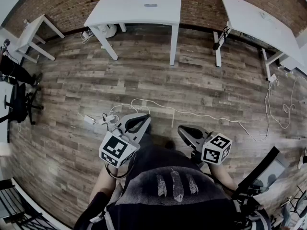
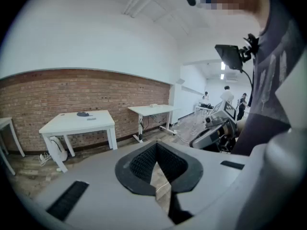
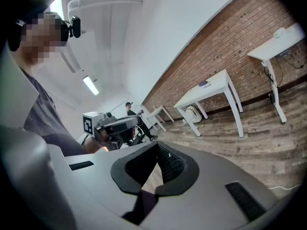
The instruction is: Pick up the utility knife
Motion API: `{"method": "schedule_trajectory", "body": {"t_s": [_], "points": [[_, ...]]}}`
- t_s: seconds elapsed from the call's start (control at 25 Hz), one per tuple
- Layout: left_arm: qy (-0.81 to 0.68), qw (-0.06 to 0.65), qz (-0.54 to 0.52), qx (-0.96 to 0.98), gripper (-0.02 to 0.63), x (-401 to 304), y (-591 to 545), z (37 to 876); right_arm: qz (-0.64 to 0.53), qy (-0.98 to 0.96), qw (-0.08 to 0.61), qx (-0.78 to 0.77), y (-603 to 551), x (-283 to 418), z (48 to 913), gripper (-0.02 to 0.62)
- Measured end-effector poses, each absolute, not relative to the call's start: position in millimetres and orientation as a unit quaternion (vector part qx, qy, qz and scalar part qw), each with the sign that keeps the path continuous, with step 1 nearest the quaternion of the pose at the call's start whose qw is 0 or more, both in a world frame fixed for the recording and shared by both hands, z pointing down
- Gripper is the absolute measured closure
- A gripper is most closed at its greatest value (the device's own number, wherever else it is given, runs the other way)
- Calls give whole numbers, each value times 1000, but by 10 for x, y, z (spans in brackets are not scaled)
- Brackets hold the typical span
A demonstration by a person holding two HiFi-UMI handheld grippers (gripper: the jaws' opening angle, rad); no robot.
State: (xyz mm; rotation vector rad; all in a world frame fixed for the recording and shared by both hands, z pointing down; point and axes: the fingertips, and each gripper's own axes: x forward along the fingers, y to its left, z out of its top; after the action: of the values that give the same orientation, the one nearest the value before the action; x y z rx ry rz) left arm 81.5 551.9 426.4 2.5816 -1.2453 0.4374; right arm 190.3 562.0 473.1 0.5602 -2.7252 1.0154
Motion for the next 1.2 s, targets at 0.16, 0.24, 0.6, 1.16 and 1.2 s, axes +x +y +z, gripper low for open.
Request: {"method": "schedule_trajectory", "body": {"t_s": [0.16,0.24,0.6,1.16,1.2], "points": [[-421,129,149,885,607,460,5334,4362,337,-916,102,195,5407,1485,4735,597],[-420,132,139,887,607,258,5206,4360,329,-917,109,198,5284,1264,4703,597],[-378,158,96,907,607,-470,4649,4484,310,-906,160,238,4771,475,4740,597],[-290,153,128,936,607,-165,4115,4500,350,-861,172,325,4254,635,4899,597],[-290,151,132,936,607,-66,4098,4491,352,-863,169,320,4212,697,4896,597]]}}
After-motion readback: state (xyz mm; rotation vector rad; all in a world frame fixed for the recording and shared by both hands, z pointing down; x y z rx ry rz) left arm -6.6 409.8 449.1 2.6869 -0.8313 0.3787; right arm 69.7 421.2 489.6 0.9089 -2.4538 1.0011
